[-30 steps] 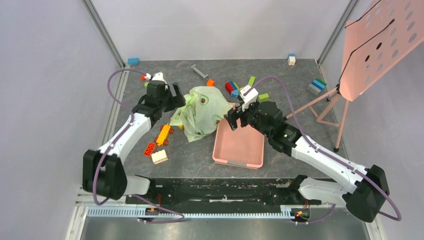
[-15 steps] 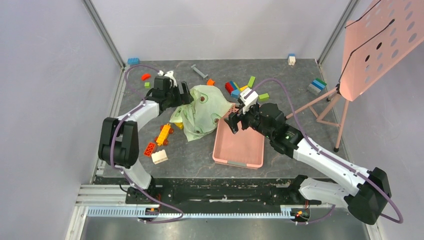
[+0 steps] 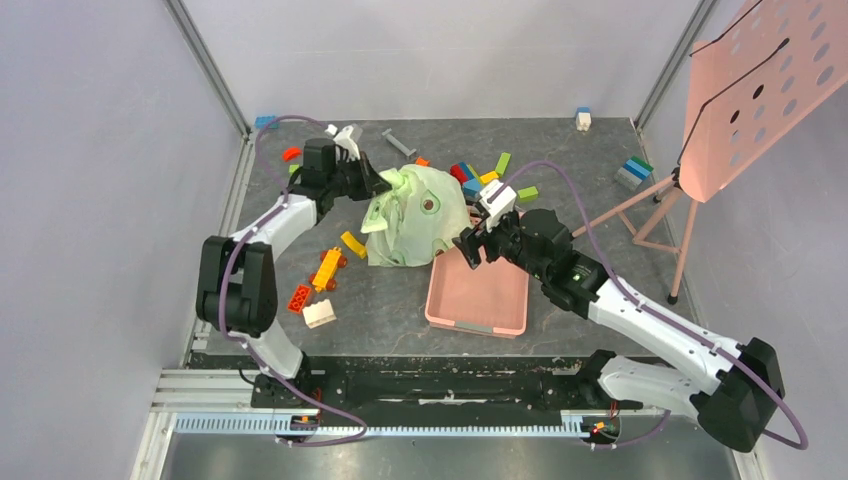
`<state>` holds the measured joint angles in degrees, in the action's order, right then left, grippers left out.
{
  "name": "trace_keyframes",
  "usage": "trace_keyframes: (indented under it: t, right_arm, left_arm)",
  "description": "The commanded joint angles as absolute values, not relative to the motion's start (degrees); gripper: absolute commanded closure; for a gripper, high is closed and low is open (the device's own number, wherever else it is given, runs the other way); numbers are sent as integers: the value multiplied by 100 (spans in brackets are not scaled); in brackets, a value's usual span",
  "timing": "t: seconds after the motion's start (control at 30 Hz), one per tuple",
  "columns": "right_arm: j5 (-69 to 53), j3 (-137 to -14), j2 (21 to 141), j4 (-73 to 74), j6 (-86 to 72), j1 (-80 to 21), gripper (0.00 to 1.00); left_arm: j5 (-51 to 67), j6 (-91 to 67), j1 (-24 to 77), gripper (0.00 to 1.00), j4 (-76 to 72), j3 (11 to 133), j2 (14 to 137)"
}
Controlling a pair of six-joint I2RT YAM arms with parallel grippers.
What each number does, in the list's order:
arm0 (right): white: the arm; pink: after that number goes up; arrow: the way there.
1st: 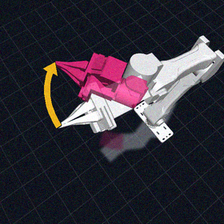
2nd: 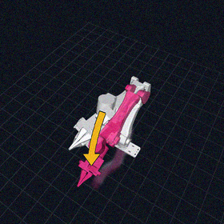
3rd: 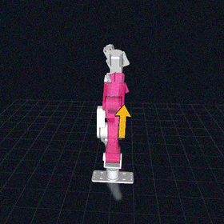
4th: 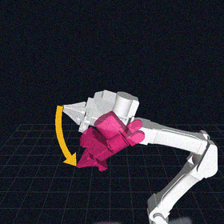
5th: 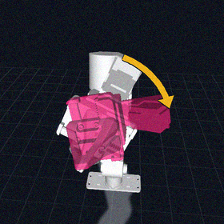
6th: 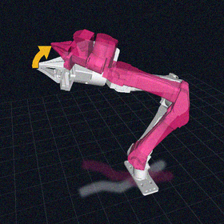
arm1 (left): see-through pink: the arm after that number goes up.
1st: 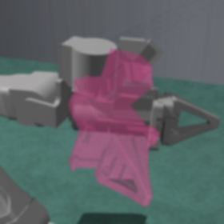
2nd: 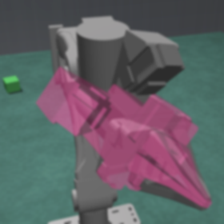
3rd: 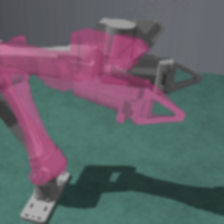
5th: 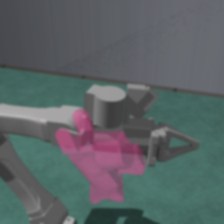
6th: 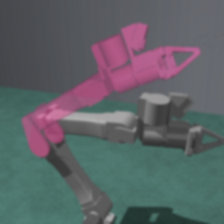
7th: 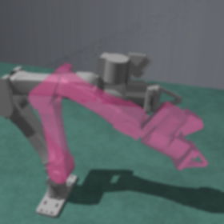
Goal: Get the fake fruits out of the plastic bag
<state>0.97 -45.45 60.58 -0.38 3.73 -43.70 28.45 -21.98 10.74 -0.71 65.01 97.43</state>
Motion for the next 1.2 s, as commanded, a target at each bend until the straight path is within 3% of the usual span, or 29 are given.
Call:
trace_keyframes:
  t: [0.0,0.23,0.43,0.63,0.9,1.17]
  right_arm:
    - [345,-4486,5841,-237,951,-4376,23]
    - [-978,-4756,6085,-306,2503,-4368,27]
    - [-1938,-5813,6640,378,3259,-4192,20]
    - [-2168,-6320,6917,100,2853,-4030,16]
    - [-1679,-6601,7586,-397,1744,-3999,29]
    - [-2089,-7028,8045,-338,1731,-3736,25]
  left_arm:
    - [3313,-1970,1090,98,-36,6869,8858]
    - [4113,-1268,1099,98,-36,6611,8012]
    - [4504,-904,1149,98,-88,6454,7720]
    - [4239,-672,1408,98,-66,6228,7507]
    - [4140,-617,1571,98,-35,6197,7516]
    - [4133,-472,1624,98,-35,6175,7473]
